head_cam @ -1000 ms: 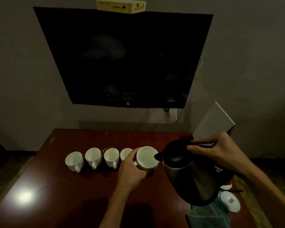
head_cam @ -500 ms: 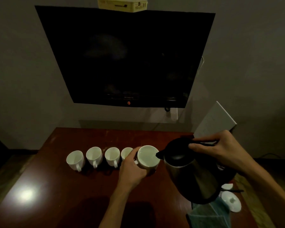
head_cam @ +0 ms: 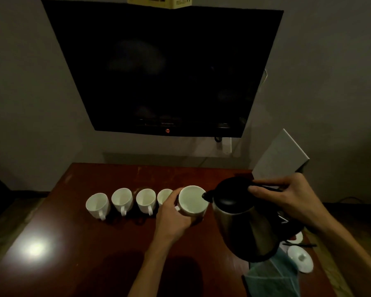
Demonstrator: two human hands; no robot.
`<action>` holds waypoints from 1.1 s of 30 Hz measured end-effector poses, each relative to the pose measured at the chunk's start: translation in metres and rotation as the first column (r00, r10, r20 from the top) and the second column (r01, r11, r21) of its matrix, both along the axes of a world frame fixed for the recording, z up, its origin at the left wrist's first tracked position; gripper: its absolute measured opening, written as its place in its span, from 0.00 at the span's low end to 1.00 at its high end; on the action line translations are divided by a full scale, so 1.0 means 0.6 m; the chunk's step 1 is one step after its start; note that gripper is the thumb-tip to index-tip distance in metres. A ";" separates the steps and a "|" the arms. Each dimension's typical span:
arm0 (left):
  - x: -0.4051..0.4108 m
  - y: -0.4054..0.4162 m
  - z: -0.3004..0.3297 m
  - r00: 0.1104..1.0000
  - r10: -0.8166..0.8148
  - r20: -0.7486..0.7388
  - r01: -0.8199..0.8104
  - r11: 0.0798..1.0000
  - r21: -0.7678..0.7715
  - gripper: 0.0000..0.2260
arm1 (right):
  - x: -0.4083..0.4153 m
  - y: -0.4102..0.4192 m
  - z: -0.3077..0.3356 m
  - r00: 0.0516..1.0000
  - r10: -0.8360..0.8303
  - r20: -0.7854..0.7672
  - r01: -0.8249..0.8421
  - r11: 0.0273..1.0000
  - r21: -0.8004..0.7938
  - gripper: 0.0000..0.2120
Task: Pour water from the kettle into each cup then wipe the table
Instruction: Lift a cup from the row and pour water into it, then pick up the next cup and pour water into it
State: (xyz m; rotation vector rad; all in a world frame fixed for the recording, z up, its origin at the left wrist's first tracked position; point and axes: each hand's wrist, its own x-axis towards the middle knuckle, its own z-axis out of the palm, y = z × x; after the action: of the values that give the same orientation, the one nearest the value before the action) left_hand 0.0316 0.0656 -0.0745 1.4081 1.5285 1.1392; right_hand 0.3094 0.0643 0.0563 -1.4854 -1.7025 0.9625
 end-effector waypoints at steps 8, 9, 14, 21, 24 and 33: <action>0.001 0.006 -0.012 0.999 -0.012 -0.036 0.010 0.999 -0.046 0.36 | 0.001 -0.002 -0.029 0.998 -0.024 -0.059 0.023 0.999 -0.025 0.17; 0.003 0.006 -0.014 0.999 -0.003 -0.034 0.001 0.999 -0.047 0.35 | 0.001 -0.004 -0.035 0.996 -0.036 -0.079 0.035 0.999 -0.016 0.16; 0.015 0.013 -0.033 0.998 0.038 -0.041 -0.041 0.996 -0.078 0.36 | -0.003 -0.022 -0.089 0.968 -0.172 -0.180 0.177 0.984 0.011 0.16; 0.039 0.030 -0.069 0.995 0.094 -0.031 -0.097 0.989 -0.108 0.35 | -0.021 -0.034 -0.180 0.886 -0.354 -0.300 0.370 0.929 -0.006 0.15; 0.048 0.043 -0.092 0.990 0.132 -0.044 -0.137 0.981 -0.139 0.36 | -0.029 -0.034 -0.219 0.866 -0.400 -0.300 0.418 0.908 -0.004 0.20; 0.083 0.099 -0.185 0.985 0.146 -0.089 -0.159 0.973 -0.164 0.33 | -0.030 -0.021 -0.336 0.811 -0.487 -0.325 0.511 0.860 -0.015 0.22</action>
State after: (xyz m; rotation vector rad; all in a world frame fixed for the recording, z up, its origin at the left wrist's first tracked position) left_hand 0.0814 0.1250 -0.1857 1.2487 1.7707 1.0265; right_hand 0.2916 0.0517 -0.1450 -1.5231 -1.0232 0.7845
